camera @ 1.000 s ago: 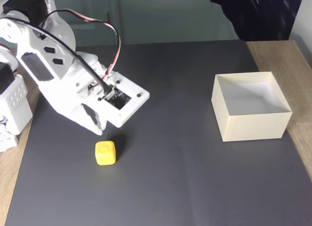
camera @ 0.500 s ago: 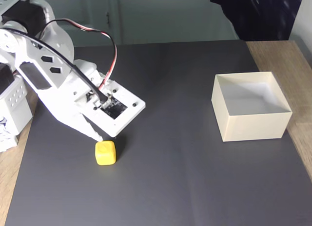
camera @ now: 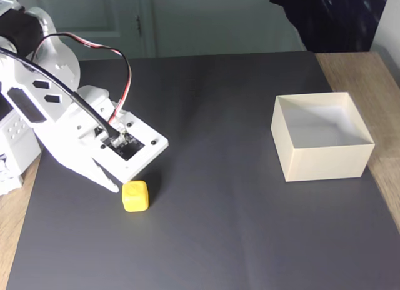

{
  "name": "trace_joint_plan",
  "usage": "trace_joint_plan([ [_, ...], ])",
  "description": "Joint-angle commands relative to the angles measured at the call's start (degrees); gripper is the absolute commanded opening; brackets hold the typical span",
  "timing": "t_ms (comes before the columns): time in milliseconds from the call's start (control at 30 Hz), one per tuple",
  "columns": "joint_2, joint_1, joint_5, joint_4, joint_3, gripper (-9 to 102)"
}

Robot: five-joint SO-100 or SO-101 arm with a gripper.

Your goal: Grasp a cube block and put it in the white box.

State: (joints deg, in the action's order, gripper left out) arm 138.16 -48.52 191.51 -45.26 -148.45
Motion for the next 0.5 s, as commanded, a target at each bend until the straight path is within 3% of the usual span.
trace_joint_plan([
  [0, -1.32, -0.79, -1.41, 1.23, 0.18, 24],
  [467, -11.51, 3.6, -6.5, 5.45, 1.85, 19],
])
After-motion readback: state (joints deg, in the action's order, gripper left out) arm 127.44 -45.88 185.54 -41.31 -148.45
